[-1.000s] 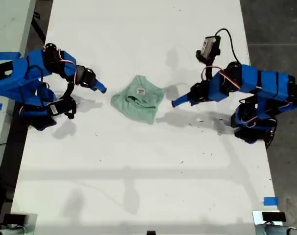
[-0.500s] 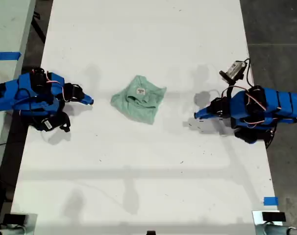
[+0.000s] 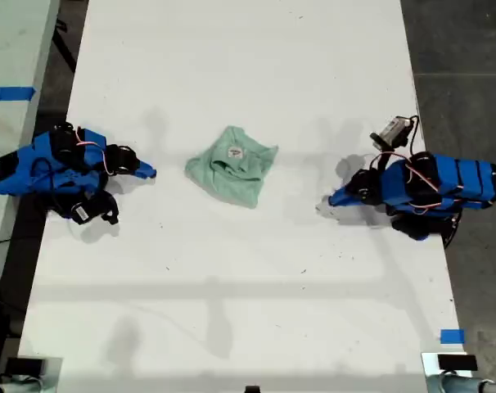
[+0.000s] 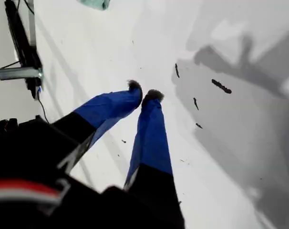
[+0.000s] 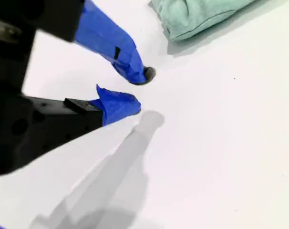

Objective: Fold tshirt

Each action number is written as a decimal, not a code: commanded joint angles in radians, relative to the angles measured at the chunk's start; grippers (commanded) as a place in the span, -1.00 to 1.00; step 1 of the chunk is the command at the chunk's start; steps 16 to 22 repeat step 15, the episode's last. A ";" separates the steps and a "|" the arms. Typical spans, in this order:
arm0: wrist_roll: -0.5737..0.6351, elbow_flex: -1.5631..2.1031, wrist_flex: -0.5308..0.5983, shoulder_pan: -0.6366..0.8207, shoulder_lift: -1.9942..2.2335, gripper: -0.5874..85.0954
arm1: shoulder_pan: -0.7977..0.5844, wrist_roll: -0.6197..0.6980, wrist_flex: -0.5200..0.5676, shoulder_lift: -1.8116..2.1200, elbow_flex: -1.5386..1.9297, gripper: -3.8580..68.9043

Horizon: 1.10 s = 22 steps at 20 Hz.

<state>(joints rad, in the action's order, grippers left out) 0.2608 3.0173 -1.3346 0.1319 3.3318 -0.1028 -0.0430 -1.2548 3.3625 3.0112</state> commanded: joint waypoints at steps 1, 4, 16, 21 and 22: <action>-0.005 0.000 -0.067 -0.095 -0.003 -0.87 | 0.000 0.456 0.025 0.003 -0.008 -0.80; -0.005 0.000 -0.067 -0.161 -0.003 -0.87 | 0.005 0.658 0.008 0.003 -0.015 -0.83; -0.005 0.000 -0.067 -0.201 -0.003 -0.87 | 0.005 0.658 0.008 0.003 -0.015 -0.83; -0.005 0.000 -0.067 -0.201 -0.003 -0.87 | 0.005 0.658 0.008 0.003 -0.015 -0.83; -0.005 0.000 -0.067 -0.201 -0.003 -0.87 | 0.005 0.658 0.008 0.003 -0.015 -0.83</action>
